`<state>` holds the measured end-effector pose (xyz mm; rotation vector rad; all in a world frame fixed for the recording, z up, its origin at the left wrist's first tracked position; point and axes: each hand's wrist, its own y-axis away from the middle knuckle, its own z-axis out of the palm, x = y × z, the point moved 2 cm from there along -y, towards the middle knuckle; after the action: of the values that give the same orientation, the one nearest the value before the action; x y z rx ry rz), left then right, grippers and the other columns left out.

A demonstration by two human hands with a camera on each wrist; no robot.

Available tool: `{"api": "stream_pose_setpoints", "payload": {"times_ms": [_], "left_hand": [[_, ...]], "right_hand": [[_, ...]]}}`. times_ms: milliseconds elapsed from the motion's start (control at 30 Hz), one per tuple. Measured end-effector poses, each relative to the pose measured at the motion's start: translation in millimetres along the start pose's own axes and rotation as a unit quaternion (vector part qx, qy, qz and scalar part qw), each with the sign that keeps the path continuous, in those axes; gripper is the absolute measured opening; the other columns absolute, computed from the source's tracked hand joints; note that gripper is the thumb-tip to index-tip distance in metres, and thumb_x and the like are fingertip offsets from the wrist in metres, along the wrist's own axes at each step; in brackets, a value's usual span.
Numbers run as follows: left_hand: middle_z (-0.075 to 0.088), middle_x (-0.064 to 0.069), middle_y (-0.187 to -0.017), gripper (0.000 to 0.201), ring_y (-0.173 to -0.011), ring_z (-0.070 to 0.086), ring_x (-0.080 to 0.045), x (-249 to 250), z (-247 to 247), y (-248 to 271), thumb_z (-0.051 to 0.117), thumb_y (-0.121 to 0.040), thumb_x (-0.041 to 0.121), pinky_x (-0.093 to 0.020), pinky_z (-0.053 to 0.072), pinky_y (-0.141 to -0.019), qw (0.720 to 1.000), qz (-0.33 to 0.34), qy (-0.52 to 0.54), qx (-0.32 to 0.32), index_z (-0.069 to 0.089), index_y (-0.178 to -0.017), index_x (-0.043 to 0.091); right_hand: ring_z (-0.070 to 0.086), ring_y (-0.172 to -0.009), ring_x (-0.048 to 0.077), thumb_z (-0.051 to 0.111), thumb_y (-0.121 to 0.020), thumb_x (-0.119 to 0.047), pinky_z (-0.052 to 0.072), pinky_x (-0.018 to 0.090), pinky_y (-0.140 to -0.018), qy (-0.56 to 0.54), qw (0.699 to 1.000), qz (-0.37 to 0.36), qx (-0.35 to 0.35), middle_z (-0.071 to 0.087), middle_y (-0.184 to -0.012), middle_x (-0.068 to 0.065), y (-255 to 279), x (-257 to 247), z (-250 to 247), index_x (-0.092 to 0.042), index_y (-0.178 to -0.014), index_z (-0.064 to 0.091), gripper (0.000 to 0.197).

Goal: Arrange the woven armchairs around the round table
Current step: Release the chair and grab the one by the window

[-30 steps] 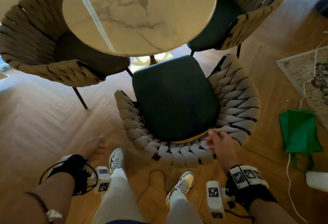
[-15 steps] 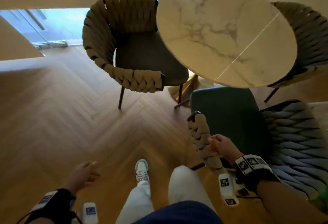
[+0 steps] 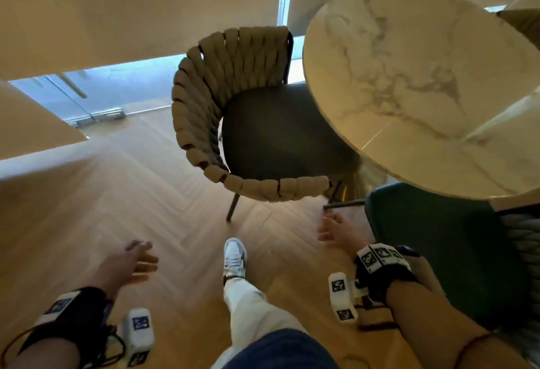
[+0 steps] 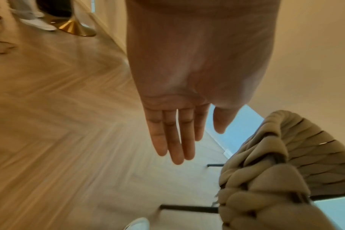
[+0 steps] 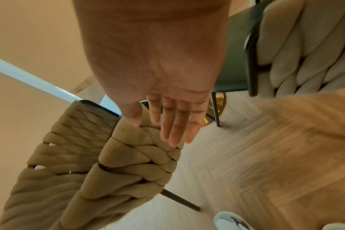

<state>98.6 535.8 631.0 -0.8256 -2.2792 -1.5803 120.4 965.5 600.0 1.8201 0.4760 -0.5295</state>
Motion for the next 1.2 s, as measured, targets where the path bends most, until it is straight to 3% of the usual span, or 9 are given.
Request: {"api": "stream_pose_setpoints", "payload": {"times_ms": [133,233,300,467,600,733,900,1000,1200], "left_hand": [[0.064,-0.018,-0.090,0.032,-0.073,0.061,-0.030,101.8,-22.1,-71.3,0.049,-0.104,0.021,-0.034,0.048,-0.067,0.998,0.060,-0.009,0.017,0.050,-0.129,0.001],[0.061,-0.022,-0.111,0.047,-0.086,0.063,-0.036,163.3,-22.5,-115.0,0.053,-0.102,0.030,-0.040,0.052,-0.073,0.997,0.083,0.002,0.012,0.041,-0.141,0.006],[0.058,-0.020,-0.120,0.058,-0.094,0.064,-0.037,197.4,-15.3,-144.6,0.055,-0.100,0.038,-0.045,0.054,-0.080,0.995,0.098,-0.003,0.007,0.035,-0.147,0.012],[0.058,-0.013,-0.127,0.072,-0.101,0.068,-0.040,249.9,20.9,-202.7,0.064,-0.090,0.046,-0.048,0.062,-0.070,0.990,0.113,-0.064,-0.048,0.031,-0.150,0.023],[0.060,-0.019,-0.128,0.062,-0.099,0.068,-0.043,248.2,26.5,-221.3,0.061,-0.085,0.040,-0.046,0.064,-0.057,0.982,0.117,-0.142,-0.030,0.041,-0.139,0.016],[0.061,-0.021,-0.123,0.062,-0.094,0.068,-0.044,244.9,24.4,-219.6,0.058,-0.078,0.049,-0.055,0.064,-0.067,0.974,0.128,-0.187,-0.017,0.045,-0.127,0.013],[0.059,-0.023,-0.124,0.055,-0.087,0.068,-0.043,232.3,25.8,-210.8,0.060,-0.089,0.039,-0.055,0.064,-0.068,0.972,0.125,-0.196,-0.018,0.041,-0.131,0.008],[0.059,-0.023,-0.125,0.058,-0.093,0.067,-0.044,221.3,23.9,-208.7,0.062,-0.088,0.041,-0.054,0.064,-0.066,0.974,0.116,-0.192,-0.018,0.041,-0.131,0.009],[0.057,-0.024,-0.128,0.052,-0.097,0.066,-0.042,213.8,25.8,-210.5,0.062,-0.093,0.032,-0.041,0.062,-0.060,0.979,0.107,-0.174,-0.031,0.039,-0.134,0.008]], "right_hand": [[0.065,-0.096,0.028,0.050,-0.098,-0.035,0.059,0.040,-0.065,-0.161,0.982,0.057,0.076,0.060,-0.110,0.008,-48.9,-40.3,26.5,-0.017,-0.128,0.047,0.035],[0.066,-0.100,0.029,0.056,-0.092,-0.043,0.059,0.043,-0.067,-0.265,0.954,0.080,0.114,0.062,-0.120,0.007,-59.7,-50.8,46.3,-0.026,-0.137,0.049,0.049],[0.066,-0.102,0.027,0.062,-0.090,-0.038,0.060,0.044,-0.067,-0.289,0.945,0.076,0.133,0.061,-0.126,0.008,-63.9,-55.3,59.2,-0.030,-0.139,0.046,0.052],[0.066,-0.104,0.031,0.065,-0.088,-0.019,0.061,0.045,-0.069,-0.362,0.904,0.083,0.213,0.060,-0.128,0.012,-76.8,-54.9,81.6,-0.028,-0.145,0.040,0.063],[0.065,-0.108,0.032,0.062,-0.091,-0.020,0.061,0.042,-0.065,-0.358,0.900,0.085,0.233,0.061,-0.132,0.012,-79.8,-56.3,89.6,-0.025,-0.140,0.046,0.052],[0.061,-0.115,0.036,0.057,-0.095,-0.015,0.058,0.048,-0.076,-0.360,0.898,0.083,0.239,0.057,-0.136,0.014,-75.6,-61.7,91.1,-0.024,-0.141,0.043,0.050],[0.061,-0.113,0.034,0.056,-0.096,-0.012,0.057,0.041,-0.067,-0.371,0.894,0.093,0.233,0.056,-0.137,0.014,-69.1,-62.0,88.0,-0.025,-0.144,0.039,0.053],[0.059,-0.119,0.037,0.054,-0.097,-0.011,0.056,0.044,-0.070,-0.381,0.891,0.099,0.228,0.053,-0.140,0.016,-64.7,-59.9,85.6,-0.024,-0.145,0.037,0.053],[0.061,-0.105,0.031,0.055,-0.096,-0.011,0.056,0.044,-0.071,-0.382,0.889,0.103,0.232,0.055,-0.138,0.015,-61.3,-57.7,84.1,-0.025,-0.145,0.036,0.054]]}}
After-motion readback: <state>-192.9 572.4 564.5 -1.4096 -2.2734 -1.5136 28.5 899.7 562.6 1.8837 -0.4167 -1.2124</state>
